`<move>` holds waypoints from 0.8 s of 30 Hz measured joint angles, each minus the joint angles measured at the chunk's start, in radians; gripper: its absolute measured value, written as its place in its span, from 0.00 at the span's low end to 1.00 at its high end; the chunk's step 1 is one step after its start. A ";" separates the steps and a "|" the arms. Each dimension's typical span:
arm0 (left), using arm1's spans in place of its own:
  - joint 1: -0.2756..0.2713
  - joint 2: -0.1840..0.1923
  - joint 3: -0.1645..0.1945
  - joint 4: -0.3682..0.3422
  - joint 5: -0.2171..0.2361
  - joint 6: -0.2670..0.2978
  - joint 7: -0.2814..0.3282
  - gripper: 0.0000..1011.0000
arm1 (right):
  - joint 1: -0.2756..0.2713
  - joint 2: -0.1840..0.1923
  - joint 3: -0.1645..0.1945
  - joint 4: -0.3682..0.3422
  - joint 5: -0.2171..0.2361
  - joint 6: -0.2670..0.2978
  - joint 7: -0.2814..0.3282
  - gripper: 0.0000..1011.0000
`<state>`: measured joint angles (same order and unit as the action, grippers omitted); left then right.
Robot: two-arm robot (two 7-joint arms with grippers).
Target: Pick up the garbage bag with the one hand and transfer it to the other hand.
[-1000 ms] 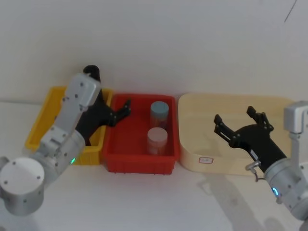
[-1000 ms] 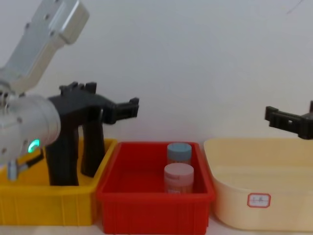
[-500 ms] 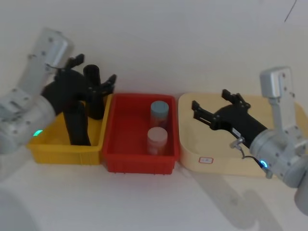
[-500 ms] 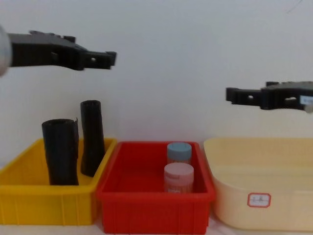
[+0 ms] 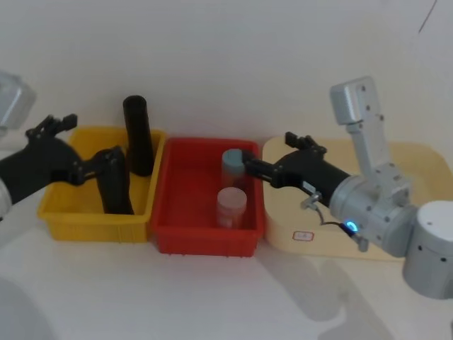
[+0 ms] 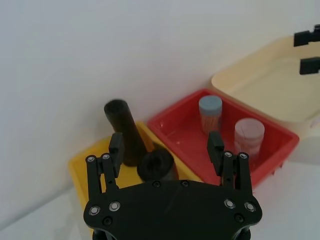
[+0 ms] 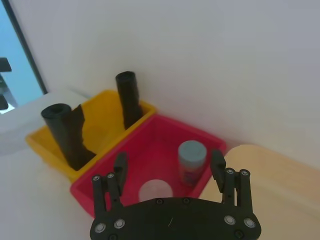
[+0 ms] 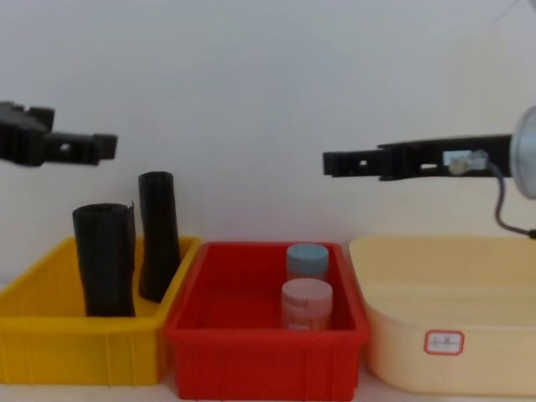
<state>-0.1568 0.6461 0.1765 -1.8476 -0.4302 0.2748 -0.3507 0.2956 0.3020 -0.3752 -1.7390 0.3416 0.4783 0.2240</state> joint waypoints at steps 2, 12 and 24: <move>0.020 0.008 -0.013 0.014 -0.009 -0.030 -0.020 0.99 | 0.007 -0.011 -0.008 0.007 0.000 0.013 -0.001 0.99; 0.060 0.012 -0.034 0.100 -0.035 -0.155 -0.080 0.99 | 0.024 -0.053 -0.027 0.051 0.005 0.039 -0.001 0.99; 0.023 -0.017 0.002 0.198 -0.017 -0.232 -0.113 0.99 | 0.038 -0.083 -0.040 0.115 0.030 0.038 0.021 0.99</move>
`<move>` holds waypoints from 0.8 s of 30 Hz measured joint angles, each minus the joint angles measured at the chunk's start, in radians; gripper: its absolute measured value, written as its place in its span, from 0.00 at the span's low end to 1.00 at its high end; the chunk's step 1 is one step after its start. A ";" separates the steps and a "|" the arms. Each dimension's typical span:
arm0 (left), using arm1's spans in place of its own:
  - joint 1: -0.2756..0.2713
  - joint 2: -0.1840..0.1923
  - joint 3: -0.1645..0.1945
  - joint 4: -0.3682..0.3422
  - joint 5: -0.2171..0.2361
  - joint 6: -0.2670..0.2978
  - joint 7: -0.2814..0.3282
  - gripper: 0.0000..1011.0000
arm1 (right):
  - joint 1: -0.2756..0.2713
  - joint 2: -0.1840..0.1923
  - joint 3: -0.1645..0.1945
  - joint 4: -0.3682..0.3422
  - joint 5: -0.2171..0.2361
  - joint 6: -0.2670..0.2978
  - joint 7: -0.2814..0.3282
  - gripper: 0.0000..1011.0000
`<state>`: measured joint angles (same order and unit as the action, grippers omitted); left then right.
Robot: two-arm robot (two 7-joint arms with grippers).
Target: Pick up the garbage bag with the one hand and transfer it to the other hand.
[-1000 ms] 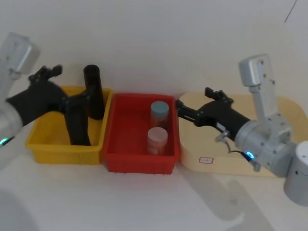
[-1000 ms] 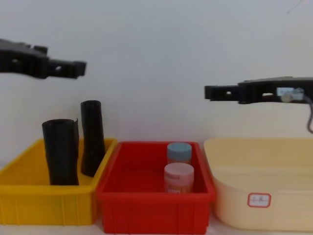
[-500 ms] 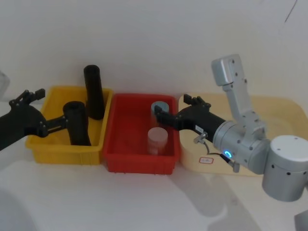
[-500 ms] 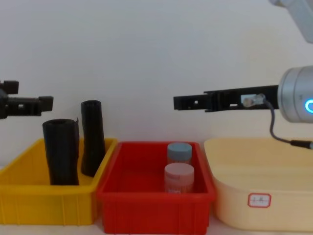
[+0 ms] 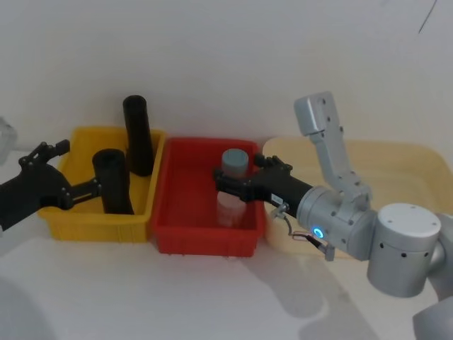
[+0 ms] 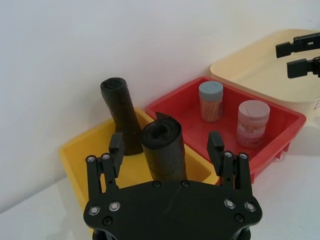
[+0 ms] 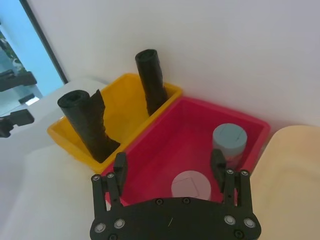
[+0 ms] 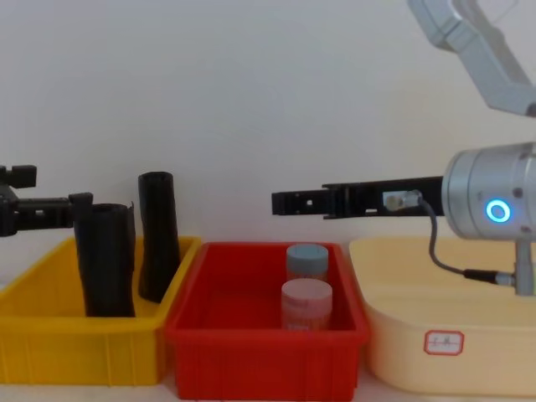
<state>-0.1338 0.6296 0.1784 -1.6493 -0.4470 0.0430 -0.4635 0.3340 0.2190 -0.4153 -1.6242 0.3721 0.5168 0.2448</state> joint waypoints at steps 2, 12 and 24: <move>-0.007 -0.004 0.005 0.011 0.002 -0.004 -0.002 0.99 | 0.007 -0.005 -0.005 0.018 0.005 -0.001 0.007 0.99; -0.051 -0.033 0.033 0.076 0.009 -0.015 -0.008 0.99 | 0.030 -0.013 -0.016 0.066 0.018 -0.005 0.028 0.99; -0.104 -0.083 0.053 0.156 -0.013 -0.002 -0.003 0.99 | 0.059 -0.013 -0.030 0.117 0.034 -0.009 0.051 0.99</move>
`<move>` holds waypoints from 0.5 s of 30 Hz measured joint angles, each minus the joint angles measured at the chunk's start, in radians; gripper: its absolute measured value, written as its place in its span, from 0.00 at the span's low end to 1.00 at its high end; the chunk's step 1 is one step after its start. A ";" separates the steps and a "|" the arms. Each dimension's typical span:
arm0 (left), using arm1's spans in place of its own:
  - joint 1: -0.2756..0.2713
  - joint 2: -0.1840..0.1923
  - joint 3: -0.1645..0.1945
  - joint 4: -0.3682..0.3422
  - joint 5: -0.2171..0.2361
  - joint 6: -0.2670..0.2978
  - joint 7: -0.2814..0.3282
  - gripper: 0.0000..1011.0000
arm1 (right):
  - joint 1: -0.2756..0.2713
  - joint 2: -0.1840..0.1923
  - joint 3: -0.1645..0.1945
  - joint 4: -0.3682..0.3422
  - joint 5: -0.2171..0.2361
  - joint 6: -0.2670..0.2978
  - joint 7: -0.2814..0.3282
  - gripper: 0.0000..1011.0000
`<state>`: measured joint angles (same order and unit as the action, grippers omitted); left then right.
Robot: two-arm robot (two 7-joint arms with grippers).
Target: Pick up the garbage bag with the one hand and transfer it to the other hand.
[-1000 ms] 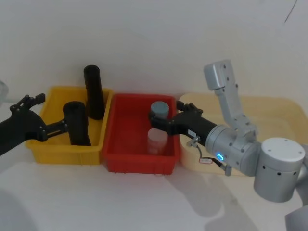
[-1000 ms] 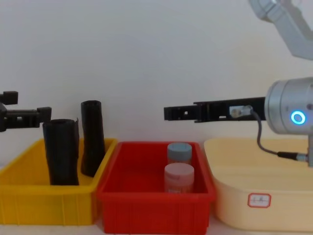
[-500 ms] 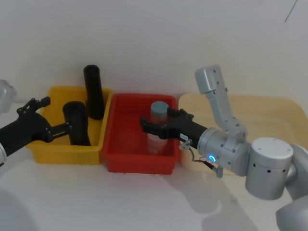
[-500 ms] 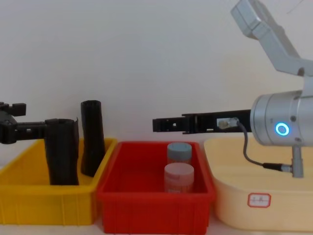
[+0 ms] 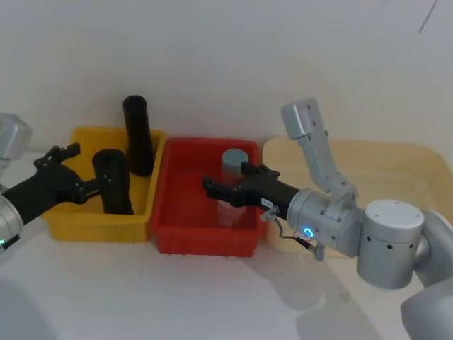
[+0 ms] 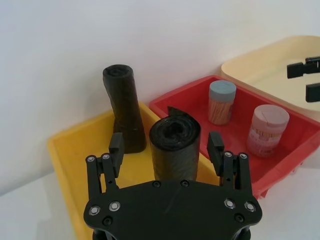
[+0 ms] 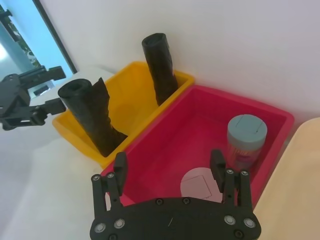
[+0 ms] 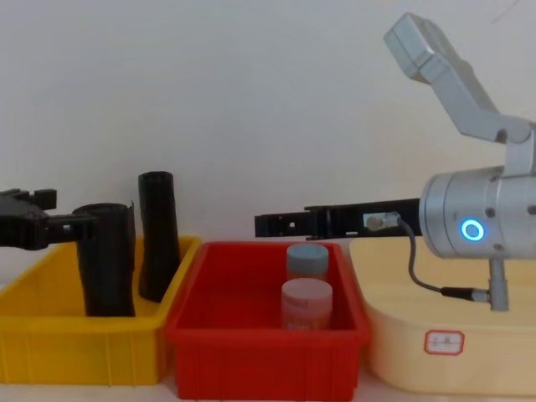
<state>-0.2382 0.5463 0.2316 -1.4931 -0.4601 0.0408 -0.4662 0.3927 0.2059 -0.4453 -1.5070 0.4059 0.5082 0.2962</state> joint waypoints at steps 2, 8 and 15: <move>-0.012 -0.011 0.005 0.018 -0.007 0.006 0.001 0.99 | 0.005 0.001 -0.002 0.008 0.003 0.000 0.004 0.99; -0.038 -0.034 0.020 0.057 -0.024 0.024 0.000 0.99 | 0.014 0.002 -0.005 0.025 0.011 -0.003 0.012 0.99; -0.078 -0.063 0.048 0.112 -0.038 0.044 -0.012 0.99 | 0.022 0.003 -0.007 0.040 0.020 -0.007 0.020 0.99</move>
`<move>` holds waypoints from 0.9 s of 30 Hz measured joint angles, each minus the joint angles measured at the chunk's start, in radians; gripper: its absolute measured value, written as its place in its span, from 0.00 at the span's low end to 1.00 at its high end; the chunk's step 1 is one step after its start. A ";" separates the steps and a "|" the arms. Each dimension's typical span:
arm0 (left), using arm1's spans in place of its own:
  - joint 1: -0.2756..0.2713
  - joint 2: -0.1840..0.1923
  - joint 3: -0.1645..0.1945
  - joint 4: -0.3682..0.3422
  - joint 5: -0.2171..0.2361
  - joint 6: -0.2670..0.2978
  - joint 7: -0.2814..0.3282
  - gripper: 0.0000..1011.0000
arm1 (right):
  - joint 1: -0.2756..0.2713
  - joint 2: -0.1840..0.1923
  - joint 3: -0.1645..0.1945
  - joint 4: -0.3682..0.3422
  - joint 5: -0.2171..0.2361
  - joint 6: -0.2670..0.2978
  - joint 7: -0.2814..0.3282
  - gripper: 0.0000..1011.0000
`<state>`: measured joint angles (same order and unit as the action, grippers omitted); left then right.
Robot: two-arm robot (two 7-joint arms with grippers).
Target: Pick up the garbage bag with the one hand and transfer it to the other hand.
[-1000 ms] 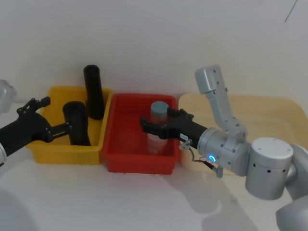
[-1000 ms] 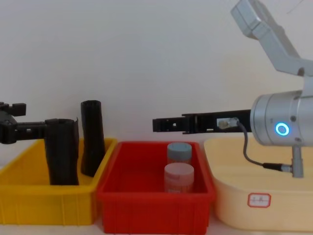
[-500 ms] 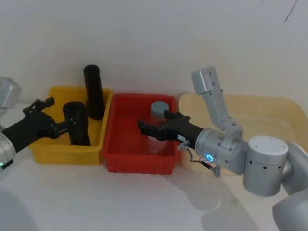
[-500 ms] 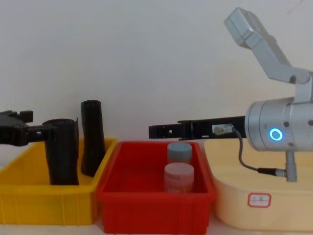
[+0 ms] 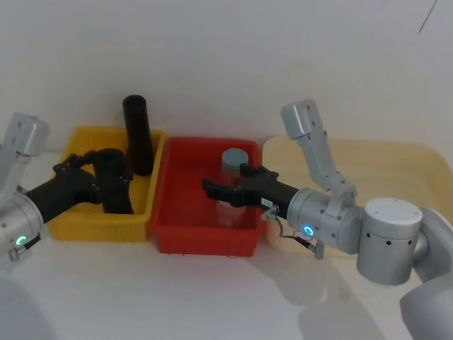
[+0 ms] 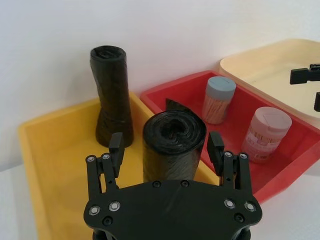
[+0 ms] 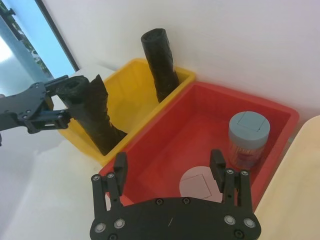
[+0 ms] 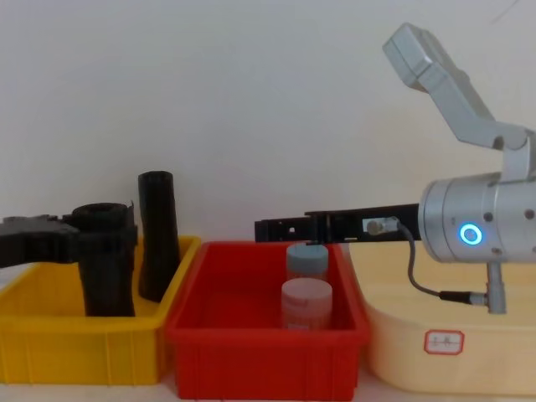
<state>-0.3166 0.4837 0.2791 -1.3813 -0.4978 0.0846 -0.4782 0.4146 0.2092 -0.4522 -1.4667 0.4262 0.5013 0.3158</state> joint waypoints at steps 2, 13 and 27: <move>-0.007 -0.004 0.006 0.009 -0.001 0.003 -0.001 0.99 | 0.003 0.001 -0.001 0.007 0.003 -0.001 0.003 0.99; -0.047 -0.026 0.036 0.063 -0.002 0.014 -0.003 0.99 | 0.025 0.004 -0.014 0.051 0.011 -0.005 0.016 0.99; -0.067 -0.035 0.050 0.089 -0.004 0.020 -0.002 0.99 | 0.061 0.002 -0.039 0.135 0.009 -0.013 0.022 0.99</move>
<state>-0.3833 0.4483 0.3292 -1.2919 -0.5013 0.1042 -0.4802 0.4757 0.2109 -0.4912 -1.3319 0.4352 0.4885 0.3374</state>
